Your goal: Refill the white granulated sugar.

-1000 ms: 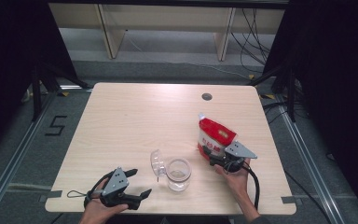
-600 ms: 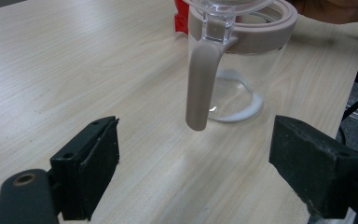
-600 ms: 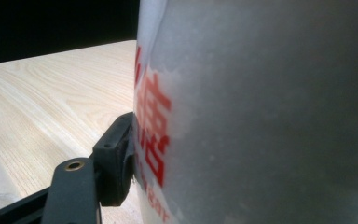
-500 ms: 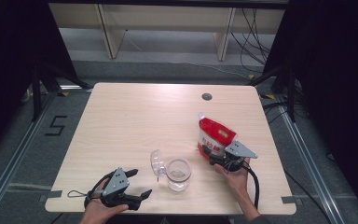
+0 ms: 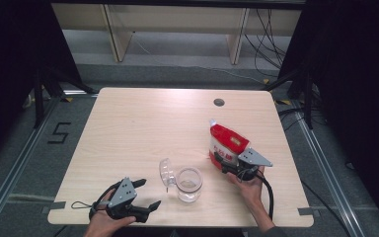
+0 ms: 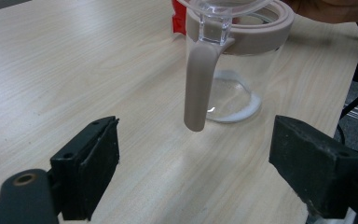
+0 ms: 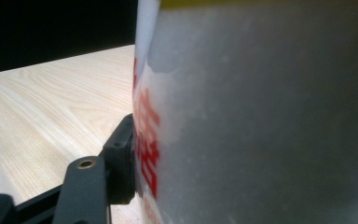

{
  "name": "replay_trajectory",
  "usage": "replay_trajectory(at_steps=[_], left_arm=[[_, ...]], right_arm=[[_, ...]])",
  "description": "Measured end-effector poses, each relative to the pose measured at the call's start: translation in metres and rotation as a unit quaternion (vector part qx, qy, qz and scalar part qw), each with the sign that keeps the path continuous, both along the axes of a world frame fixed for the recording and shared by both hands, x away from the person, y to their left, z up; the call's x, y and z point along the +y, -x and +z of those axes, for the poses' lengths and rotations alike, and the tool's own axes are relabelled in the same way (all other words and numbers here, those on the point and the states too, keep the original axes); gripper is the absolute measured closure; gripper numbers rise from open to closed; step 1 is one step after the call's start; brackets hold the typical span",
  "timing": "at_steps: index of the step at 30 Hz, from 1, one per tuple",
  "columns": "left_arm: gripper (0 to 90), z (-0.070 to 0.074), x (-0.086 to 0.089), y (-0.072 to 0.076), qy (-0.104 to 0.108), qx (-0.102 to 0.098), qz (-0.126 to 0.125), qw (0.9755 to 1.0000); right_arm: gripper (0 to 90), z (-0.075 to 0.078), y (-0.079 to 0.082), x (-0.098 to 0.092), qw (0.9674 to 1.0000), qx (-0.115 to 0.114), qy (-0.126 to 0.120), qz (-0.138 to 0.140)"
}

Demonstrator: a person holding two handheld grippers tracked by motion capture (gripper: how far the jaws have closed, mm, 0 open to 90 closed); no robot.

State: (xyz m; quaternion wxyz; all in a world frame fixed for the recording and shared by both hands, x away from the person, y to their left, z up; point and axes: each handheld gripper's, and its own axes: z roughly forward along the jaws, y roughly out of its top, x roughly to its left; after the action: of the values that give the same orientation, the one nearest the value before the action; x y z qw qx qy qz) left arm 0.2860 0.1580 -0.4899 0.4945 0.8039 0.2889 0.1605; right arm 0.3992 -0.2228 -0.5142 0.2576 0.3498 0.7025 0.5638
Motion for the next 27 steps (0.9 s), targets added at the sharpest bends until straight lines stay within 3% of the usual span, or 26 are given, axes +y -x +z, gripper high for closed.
replay_trajectory(at_steps=[7,9,10,12,14,16,18,20,21,22,23,25,27], left_arm=[[15.7,0.0,0.0,-0.001,0.003,0.003,-0.005,1.0],[15.7,0.0,0.0,-0.001,0.003,0.001,-0.004,1.0],[15.7,0.001,0.002,-0.002,-0.009,-0.011,-0.01,0.9999],[15.7,0.0,0.001,-0.001,0.003,0.002,0.0,1.0],[15.7,0.0,0.001,-0.001,0.001,0.0,-0.001,1.0],[15.7,0.001,0.002,-0.003,-0.011,-0.011,-0.01,0.9998],[15.7,0.001,0.002,-0.003,-0.011,-0.011,-0.01,0.9998],[15.7,0.001,0.001,-0.002,-0.003,-0.008,-0.007,0.9999],[15.7,0.001,0.002,-0.003,-0.004,-0.009,-0.008,0.9999],[15.7,0.001,0.002,-0.003,-0.009,-0.01,-0.01,0.9999],[15.7,0.001,0.002,-0.003,-0.009,-0.01,-0.01,0.9999],[15.7,0.001,0.002,-0.003,-0.013,-0.011,-0.011,0.9998],[15.7,0.001,0.002,-0.003,-0.013,-0.01,-0.011,0.9998]], right_arm=[[41.7,0.003,0.004,-0.003,0.9999,0.008,0.002,0.012],[42.2,0.004,0.003,-0.006,0.9997,-0.006,0.014,0.018],[42.4,0.005,0.005,-0.005,0.9996,0.003,0.011,0.028],[42.7,0.007,0.008,-0.006,0.9997,0.01,0.008,0.018],[43.0,0.008,0.011,-0.008,0.9995,0.017,0.016,0.024],[43.6,0.01,0.014,-0.008,0.9993,0.0,0.021,0.031],[43.8,0.01,0.016,-0.007,0.9991,0.0,0.018,0.038],[44.4,0.012,0.017,-0.007,0.9987,-0.009,0.03,0.041],[44.7,0.014,0.017,-0.008,0.9976,-0.028,0.044,0.045],[44.9,0.014,0.019,-0.007,0.9979,-0.021,0.044,0.043],[45.0,0.015,0.019,-0.007,0.9968,-0.03,0.052,0.052],[45.1,0.015,0.02,-0.006,0.9973,-0.023,0.049,0.048],[45.3,0.015,0.021,-0.005,0.9972,-0.031,0.048,0.048]])
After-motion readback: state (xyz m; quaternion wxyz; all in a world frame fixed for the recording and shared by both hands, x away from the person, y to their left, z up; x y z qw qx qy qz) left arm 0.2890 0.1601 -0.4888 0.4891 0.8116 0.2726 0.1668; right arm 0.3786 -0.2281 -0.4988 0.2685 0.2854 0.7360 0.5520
